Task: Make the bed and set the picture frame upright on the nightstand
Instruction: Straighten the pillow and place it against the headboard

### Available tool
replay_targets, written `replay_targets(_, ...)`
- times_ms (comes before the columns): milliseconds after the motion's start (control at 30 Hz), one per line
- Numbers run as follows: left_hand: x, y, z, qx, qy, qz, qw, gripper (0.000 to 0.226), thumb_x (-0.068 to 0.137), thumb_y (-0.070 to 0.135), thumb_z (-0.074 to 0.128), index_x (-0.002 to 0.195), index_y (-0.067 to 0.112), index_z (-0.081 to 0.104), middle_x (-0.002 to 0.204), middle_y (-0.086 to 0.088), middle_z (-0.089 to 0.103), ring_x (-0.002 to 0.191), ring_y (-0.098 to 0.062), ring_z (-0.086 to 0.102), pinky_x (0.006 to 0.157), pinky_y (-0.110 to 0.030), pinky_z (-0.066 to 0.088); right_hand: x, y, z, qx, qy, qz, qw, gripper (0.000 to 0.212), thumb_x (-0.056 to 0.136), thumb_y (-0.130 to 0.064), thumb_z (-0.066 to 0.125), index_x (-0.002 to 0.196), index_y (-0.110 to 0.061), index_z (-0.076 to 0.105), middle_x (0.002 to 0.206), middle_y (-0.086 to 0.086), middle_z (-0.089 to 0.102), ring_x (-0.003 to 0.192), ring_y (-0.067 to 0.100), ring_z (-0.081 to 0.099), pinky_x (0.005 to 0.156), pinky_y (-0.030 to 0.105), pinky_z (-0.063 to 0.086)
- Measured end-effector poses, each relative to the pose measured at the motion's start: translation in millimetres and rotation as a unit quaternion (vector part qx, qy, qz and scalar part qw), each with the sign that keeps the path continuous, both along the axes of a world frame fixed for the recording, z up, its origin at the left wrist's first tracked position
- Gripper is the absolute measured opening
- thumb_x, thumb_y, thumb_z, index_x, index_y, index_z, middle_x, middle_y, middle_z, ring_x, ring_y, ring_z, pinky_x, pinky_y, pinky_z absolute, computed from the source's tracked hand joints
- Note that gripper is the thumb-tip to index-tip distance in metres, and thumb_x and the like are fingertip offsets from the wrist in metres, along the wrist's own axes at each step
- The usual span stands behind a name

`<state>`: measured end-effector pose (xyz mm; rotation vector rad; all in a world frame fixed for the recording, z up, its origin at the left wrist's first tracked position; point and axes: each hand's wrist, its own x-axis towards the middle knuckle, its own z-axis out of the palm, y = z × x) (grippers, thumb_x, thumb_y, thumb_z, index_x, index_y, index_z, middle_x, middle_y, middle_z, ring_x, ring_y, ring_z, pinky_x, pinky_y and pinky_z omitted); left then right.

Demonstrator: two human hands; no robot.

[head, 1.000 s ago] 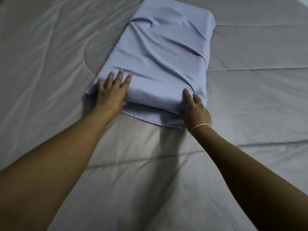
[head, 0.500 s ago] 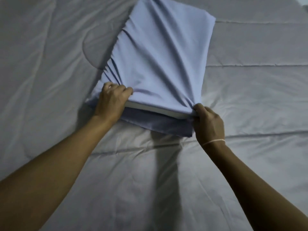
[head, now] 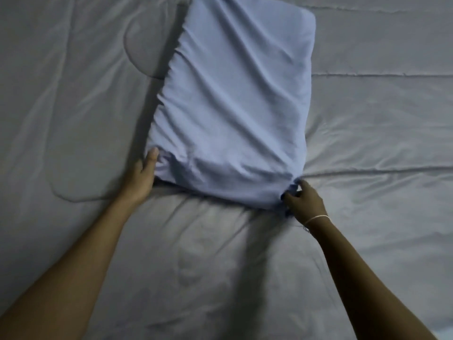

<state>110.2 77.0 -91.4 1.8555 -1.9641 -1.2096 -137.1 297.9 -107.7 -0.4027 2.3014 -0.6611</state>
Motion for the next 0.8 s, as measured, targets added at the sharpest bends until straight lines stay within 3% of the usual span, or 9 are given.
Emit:
replay_targets(67, -14.1, 11.5, 5.5, -0.019, 0.029, 0.005, 0.999, 0.051, 0.103, 0.035, 0.030, 0.141, 0.001, 0.038, 0.147, -0.021, 0.037, 0.137, -0.029, 0.034, 0.106, -0.023, 0.024, -1.3, -2.3, 9.8, -0.045, 0.001, -0.020, 0.999, 0.004, 0.085, -0.013, 0.057, 0.087, -0.015, 0.060, 0.081, 0.016, 0.067, 0.065, 0.023, 0.065, 0.062, 0.028, 0.044)
replay_targets(133, -16.5, 11.3, 15.4, -0.064, 0.059, 0.015, 0.996, 0.047, 0.104, 0.025, 0.031, 0.144, -0.001, 0.032, 0.151, -0.019, 0.032, 0.140, -0.026, 0.029, 0.107, -0.018, 0.019, -12.6, -1.7, 22.3, -0.125, -0.003, -0.073, 0.989, 0.020, 0.082, -0.014, 0.059, 0.062, -0.013, 0.056, 0.063, 0.010, 0.058, 0.049, 0.012, 0.053, 0.057, 0.030, 0.040)
replay_targets(300, 11.8, 29.0, 42.6, -0.105, 0.077, -0.001, 0.991, 0.040, 0.101, 0.021, 0.039, 0.134, -0.001, 0.046, 0.135, -0.012, 0.050, 0.124, -0.018, 0.045, 0.085, -0.011, 0.029, -23.9, 36.0, 53.2, -0.278, -0.089, -0.114, 0.950, 0.014, 0.082, -0.009, 0.058, 0.095, -0.010, 0.065, 0.076, 0.019, 0.055, 0.066, 0.024, 0.049, 0.060, 0.035, 0.042)
replay_targets(400, 35.4, 62.0, 32.1, -0.024, 0.087, -0.005, 0.996, 0.041, 0.102, 0.030, 0.037, 0.131, 0.006, 0.051, 0.114, 0.001, 0.050, 0.111, -0.011, 0.048, 0.077, -0.009, 0.033, -12.7, 62.6, 41.5, -0.222, -0.093, -0.143, 0.960, 0.032, 0.087, -0.002, 0.060, 0.118, -0.011, 0.057, 0.078, 0.011, 0.063, 0.065, 0.021, 0.056, 0.060, 0.032, 0.050)
replay_targets(500, 61.3, 67.1, 1.4, 0.110, 0.091, 0.078, 0.987, 0.069, 0.089, 0.070, 0.025, 0.125, 0.020, 0.058, 0.123, 0.004, 0.055, 0.108, -0.016, 0.055, 0.097, -0.026, 0.043, -1.6, 78.9, 21.4, -0.158, -0.150, -0.197, 0.956, 0.047, 0.080, -0.002, 0.060, 0.125, -0.013, 0.052, 0.084, 0.012, 0.060, 0.066, 0.021, 0.056, 0.050, 0.025, 0.048)
replay_targets(567, 71.8, 59.9, -19.1, 0.135, 0.077, 0.105, 0.982, 0.086, 0.074, 0.082, 0.027, 0.123, 0.020, 0.061, 0.130, -0.008, 0.059, 0.117, -0.025, 0.056, 0.106, -0.041, 0.040, 1.8, 81.0, 8.3, -0.113, -0.154, -0.198, 0.962, 0.056, 0.070, -0.010, 0.061, 0.125, -0.016, 0.052, 0.085, 0.014, 0.058, 0.066, 0.022, 0.053, 0.053, 0.024, 0.043)
replay_targets(667, 58.8, 62.4, -20.7, 0.093, -0.001, 0.031, 0.995, 0.042, 0.096, 0.038, 0.042, 0.121, 0.011, 0.061, 0.127, -0.015, 0.060, 0.114, -0.031, 0.055, 0.091, -0.031, 0.041, 6.3, 80.0, -6.7, -0.035, -0.092, -0.131, 0.986, 0.047, 0.071, -0.024, 0.072, 0.115, -0.020, 0.057, 0.092, 0.010, 0.062, 0.077, 0.023, 0.057, 0.060, 0.027, 0.041)
replay_targets(733, 45.2, 64.2, -25.4, 0.075, -0.028, -0.023, 0.997, 0.031, 0.096, 0.024, 0.045, 0.116, 0.007, 0.063, 0.119, -0.017, 0.062, 0.110, -0.033, 0.057, 0.080, -0.032, 0.038, 4.4, 79.6, -12.9, 0.007, -0.041, -0.095, 0.995, 0.021, 0.077, -0.025, 0.072, 0.093, -0.014, 0.065, 0.083, 0.010, 0.063, 0.075, 0.025, 0.057, 0.063, 0.029, 0.041)
replay_targets(800, 34.7, 65.2, -30.2, 0.046, -0.053, -0.048, 0.996, 0.027, 0.093, 0.019, 0.049, 0.110, 0.001, 0.062, 0.115, -0.026, 0.061, 0.105, -0.039, 0.057, 0.076, -0.034, 0.038, 0.2, 79.8, -16.5, 0.028, -0.028, -0.069, 0.997, 0.022, 0.079, -0.024, 0.070, 0.077, -0.002, 0.068, 0.069, 0.011, 0.060, 0.068, 0.024, 0.054, 0.063, 0.031, 0.039)
